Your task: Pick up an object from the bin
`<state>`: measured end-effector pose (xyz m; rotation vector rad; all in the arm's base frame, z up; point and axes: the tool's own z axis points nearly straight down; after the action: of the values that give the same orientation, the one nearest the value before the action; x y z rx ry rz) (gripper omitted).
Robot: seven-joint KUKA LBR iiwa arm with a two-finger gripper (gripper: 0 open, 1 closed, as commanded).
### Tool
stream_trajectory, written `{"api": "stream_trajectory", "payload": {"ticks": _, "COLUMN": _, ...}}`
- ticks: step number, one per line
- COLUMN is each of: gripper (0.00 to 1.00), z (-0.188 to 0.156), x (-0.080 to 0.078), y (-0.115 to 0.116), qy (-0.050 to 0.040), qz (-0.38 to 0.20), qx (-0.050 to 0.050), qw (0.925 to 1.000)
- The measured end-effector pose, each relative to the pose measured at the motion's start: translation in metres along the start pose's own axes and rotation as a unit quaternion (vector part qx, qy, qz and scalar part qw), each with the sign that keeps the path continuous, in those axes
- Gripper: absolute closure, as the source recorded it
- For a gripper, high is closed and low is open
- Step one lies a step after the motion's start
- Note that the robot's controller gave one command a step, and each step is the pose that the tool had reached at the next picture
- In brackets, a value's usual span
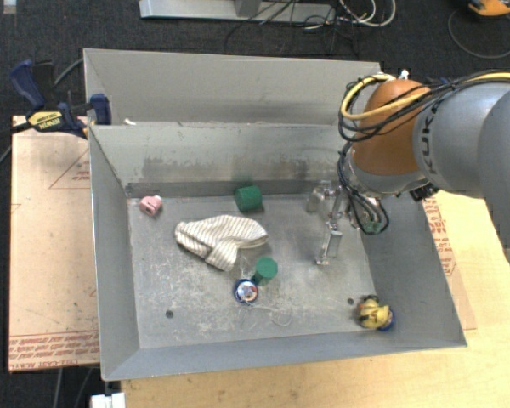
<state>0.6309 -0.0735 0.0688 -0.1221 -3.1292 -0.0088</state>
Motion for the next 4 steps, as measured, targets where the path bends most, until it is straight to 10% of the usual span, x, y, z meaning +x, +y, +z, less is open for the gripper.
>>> {"api": "stream_trajectory", "payload": {"ticks": 1, "gripper": 0.0, "z": -0.019, "x": 0.007, "y": 0.019, "qy": -0.0071, "qz": -0.072, "qx": 0.002, "qw": 0.9974}}
{"api": "stream_trajectory", "payload": {"ticks": 2, "gripper": 0.0, "z": -0.008, "x": 0.007, "y": 0.089, "qy": -0.0016, "qz": -0.051, "qx": -0.003, "qw": 0.9987}}
{"api": "stream_trajectory", "payload": {"ticks": 3, "gripper": 0.0, "z": -0.007, "x": 0.031, "y": 0.091, "qy": -0.0064, "qz": -0.097, "qx": 0.002, "qw": 0.9953}}
{"api": "stream_trajectory", "payload": {"ticks": 4, "gripper": 0.0, "z": -0.01, "x": 0.029, "y": 0.165, "qy": -0.0036, "qz": -0.092, "qx": -0.005, "qw": 0.9957}}
